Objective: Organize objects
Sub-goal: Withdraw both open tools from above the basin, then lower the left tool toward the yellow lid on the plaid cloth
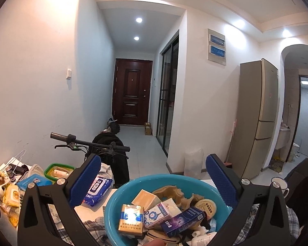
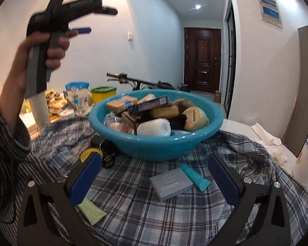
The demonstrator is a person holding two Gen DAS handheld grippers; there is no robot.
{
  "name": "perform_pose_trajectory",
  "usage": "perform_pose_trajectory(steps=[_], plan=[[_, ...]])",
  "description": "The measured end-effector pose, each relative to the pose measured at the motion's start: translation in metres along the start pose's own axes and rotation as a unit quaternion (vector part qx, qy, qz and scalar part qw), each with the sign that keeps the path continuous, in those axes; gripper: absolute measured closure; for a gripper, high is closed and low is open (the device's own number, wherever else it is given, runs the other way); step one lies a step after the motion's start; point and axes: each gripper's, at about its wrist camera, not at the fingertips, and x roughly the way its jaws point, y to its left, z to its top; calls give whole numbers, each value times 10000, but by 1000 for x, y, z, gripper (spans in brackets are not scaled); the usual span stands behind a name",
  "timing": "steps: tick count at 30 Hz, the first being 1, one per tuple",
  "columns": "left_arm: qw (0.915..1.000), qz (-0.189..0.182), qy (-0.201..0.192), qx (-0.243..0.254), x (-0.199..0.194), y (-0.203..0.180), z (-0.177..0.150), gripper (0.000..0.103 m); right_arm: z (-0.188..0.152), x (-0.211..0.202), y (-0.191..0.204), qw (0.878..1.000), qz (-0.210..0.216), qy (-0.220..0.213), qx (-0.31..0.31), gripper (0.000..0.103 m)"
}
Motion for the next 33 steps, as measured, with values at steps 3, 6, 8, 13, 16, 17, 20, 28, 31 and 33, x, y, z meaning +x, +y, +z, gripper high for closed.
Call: perform_pose_trajectory(steps=[3, 6, 8, 13, 16, 17, 20, 28, 31, 33], plan=[[9999, -30, -75, 125, -6, -4, 2, 0, -2, 6, 2, 9999, 67, 145, -24, 0], [9985, 193, -492, 145, -28, -12, 7, 0, -3, 8, -1, 9997, 122, 209, 55, 0], [9980, 23, -621, 119, -41, -15, 9, 0, -3, 7, -3, 9996, 161, 201, 88, 0], [9989, -35, -294, 359, -52, -22, 5, 0, -4, 8, 2, 9993, 261, 251, 8, 0], [9991, -33, -81, 409, -57, -20, -9, 0, -3, 9, 5, 9992, 273, 290, -78, 0], [9991, -8, -4, 416, -59, -19, -16, 0, -4, 9, 6, 9991, 273, 296, -97, 0], [9977, 3, 550, 408, -58, -14, -43, 0, -4, 10, 7, 9992, 241, 309, -105, 0], [9827, 136, 1604, 922, -43, 7, -107, 0, -5, 15, 2, 9988, 232, 437, 11, 0], [9780, -70, 1782, 1078, -35, 17, -123, 0, -5, 18, 1, 9984, 230, 514, 33, 0], [9762, -308, 1898, 1005, -30, 25, -133, 0, -5, 20, 0, 9981, 237, 559, 48, 0]])
